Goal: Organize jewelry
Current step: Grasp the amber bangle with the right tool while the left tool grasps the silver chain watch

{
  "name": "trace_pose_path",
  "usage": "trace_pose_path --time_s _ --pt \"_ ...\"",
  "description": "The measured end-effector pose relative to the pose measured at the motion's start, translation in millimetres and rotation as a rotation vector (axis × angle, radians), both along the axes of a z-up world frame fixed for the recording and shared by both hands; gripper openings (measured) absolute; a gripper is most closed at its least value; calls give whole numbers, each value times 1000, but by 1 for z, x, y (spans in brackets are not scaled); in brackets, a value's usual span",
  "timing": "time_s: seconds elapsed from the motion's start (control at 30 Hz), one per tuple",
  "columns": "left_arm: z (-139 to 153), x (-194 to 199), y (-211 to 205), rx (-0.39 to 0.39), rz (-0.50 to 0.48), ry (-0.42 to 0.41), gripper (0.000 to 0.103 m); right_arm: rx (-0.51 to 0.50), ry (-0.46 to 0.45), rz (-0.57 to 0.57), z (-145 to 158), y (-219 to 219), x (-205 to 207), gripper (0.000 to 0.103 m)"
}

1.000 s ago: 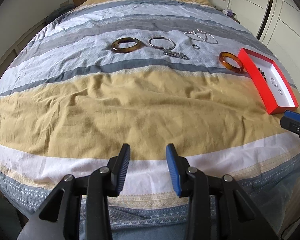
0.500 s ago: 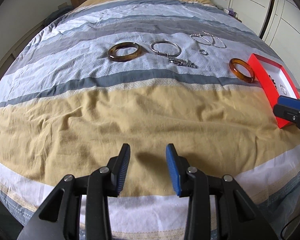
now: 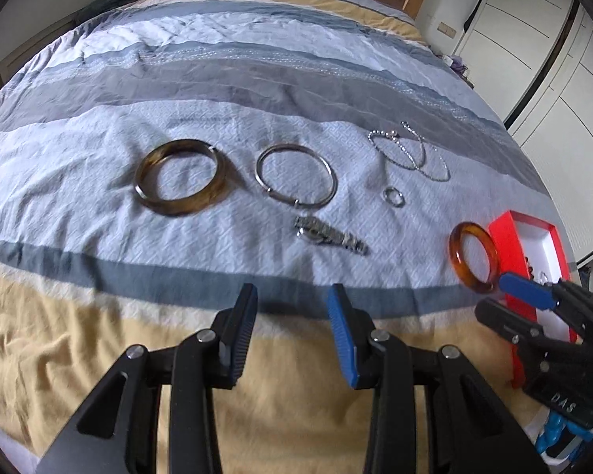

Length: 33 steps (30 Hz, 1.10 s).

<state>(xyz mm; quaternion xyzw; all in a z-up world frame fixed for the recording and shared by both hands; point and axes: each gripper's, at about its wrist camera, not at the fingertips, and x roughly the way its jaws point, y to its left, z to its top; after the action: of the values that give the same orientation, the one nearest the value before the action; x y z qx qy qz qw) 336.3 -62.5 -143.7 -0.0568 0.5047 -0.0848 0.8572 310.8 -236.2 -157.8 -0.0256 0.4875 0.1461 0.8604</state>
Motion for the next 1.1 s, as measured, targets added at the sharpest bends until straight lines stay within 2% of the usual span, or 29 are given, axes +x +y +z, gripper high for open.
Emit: trace_pose_path --time_s 0.3,0.37,0.57,0.63,0.67,0.7,0.8,1.1 --pt "-27 53 -18 -68 75 61 35 2 3 -12 -15 -5 31 47" --pt "-32 60 -21 -79 83 73 42 3 7 -12 -18 -5 36 47" --pt "-38 52 -30 -13 42 50 42 11 73 -29 -38 -5 44 47" --pt "-38 48 -27 -22 33 44 37 17 95 -30 -44 -5 43 46" --pt "-38 46 -25 -19 33 38 30 18 100 -29 -47 -3 42 45" --pt "-38 45 -22 -18 32 34 27 21 102 -26 -48 -2 41 38" --pt "-34 41 -14 -38 26 26 21 56 111 -28 -48 -1 40 11" --pt "-11 6 -1 -20 -15 -28 21 149 66 -10 -28 16 17 9"
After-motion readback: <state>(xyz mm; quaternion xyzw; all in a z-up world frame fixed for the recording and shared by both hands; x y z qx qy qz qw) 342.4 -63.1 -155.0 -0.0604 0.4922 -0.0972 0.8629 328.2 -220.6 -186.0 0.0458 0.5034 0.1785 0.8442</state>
